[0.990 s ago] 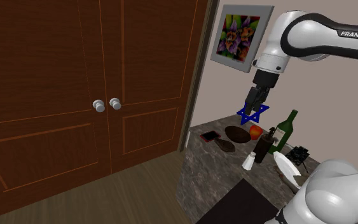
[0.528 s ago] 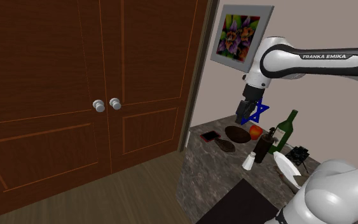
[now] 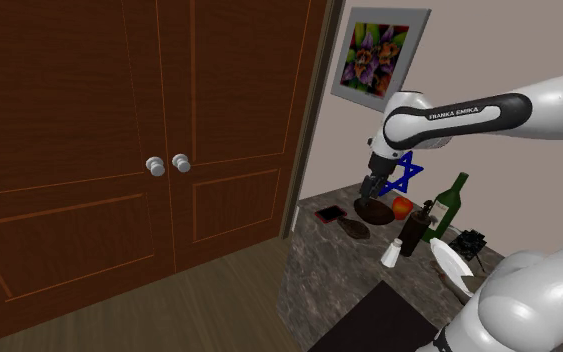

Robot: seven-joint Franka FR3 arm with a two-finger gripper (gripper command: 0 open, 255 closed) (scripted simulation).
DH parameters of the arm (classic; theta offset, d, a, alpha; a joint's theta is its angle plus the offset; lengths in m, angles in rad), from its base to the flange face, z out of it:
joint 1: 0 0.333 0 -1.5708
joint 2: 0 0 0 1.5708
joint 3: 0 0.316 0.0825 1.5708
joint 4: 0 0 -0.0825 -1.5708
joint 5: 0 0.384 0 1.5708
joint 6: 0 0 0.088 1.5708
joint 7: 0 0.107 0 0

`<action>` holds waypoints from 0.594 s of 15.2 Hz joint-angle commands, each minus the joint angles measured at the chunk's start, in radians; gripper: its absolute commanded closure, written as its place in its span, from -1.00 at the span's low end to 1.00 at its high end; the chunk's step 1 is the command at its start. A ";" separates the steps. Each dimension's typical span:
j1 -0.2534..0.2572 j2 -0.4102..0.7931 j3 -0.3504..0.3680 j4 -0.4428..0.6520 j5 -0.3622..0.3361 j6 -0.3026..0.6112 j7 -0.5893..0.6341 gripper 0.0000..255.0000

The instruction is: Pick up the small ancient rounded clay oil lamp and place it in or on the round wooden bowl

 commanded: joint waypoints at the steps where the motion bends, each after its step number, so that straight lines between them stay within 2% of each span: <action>1: -0.003 0.070 -0.021 0.007 -0.003 0.067 -0.032 -1.00; 9: -0.012 0.368 -0.084 0.079 0.037 0.296 -0.169 -1.00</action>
